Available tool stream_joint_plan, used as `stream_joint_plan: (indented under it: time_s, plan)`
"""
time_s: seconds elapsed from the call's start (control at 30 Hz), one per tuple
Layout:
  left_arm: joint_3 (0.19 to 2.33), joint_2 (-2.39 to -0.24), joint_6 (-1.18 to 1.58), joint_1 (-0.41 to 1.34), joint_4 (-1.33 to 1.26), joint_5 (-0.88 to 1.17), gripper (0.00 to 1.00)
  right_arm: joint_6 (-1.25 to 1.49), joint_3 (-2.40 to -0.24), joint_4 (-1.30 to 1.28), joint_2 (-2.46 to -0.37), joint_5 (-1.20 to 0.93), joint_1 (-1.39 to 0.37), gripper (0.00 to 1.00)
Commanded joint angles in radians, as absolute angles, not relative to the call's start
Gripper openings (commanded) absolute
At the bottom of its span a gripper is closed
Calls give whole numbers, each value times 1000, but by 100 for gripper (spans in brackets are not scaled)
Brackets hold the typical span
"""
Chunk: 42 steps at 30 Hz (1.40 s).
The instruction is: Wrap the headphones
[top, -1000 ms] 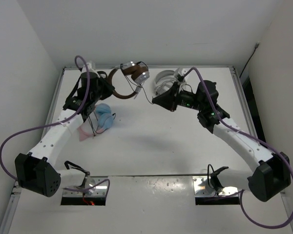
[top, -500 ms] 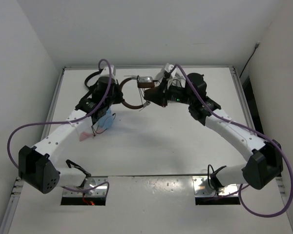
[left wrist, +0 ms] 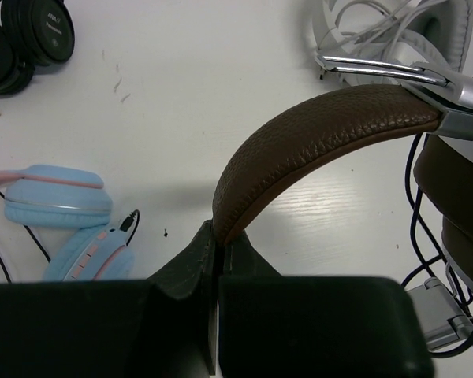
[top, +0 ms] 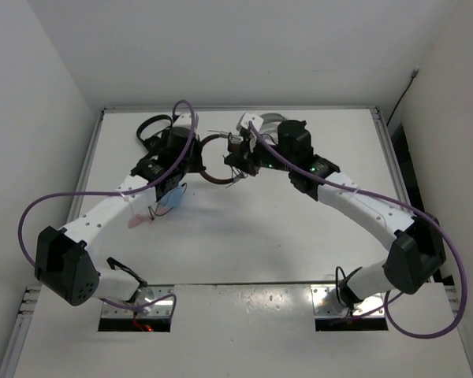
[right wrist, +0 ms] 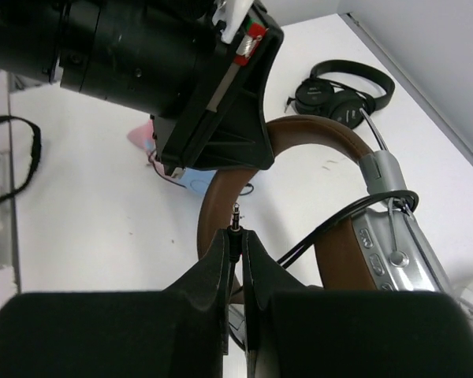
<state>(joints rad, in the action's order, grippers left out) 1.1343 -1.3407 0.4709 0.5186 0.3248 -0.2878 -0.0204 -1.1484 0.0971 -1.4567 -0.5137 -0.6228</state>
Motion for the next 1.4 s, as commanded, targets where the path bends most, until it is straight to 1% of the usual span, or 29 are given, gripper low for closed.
stream_joint_plan:
  time_s: [0.0,0.1,0.2,0.37,0.57,0.73,1.0,1.13,1.23,1.37]
  plan:
    - [1164,-1331,479,529,278,-288,0,-126,-1160,91,-1469,-462,-647,0]
    - [1173,-1331,489,538,287,-270,0,-150,-1160,71,-1494,-436,-647,0]
    - [1173,-1341,511,538,298,-261,0,-184,-1149,60,-1519,-359,-669,0]
    - [1163,-1341,586,497,316,-213,0,-184,-1111,60,-1485,-333,-669,0]
    - [1140,-1341,669,428,316,-176,0,-58,-1078,40,-1431,-333,-647,0]
    - [1140,-1350,669,428,316,-186,0,-12,-1055,31,-1422,-281,-638,0]
    - [1140,-1350,669,459,328,-204,0,-12,-1055,43,-1462,-227,-657,0]
    - [1140,-1341,660,479,328,-230,0,20,-1117,23,-1535,-206,-646,0]
    - [1140,-1318,635,526,328,-277,0,44,-1166,-11,-1575,-195,-627,0]
    - [1140,-1307,614,558,328,-316,0,58,-1184,0,-1585,-161,-650,0]
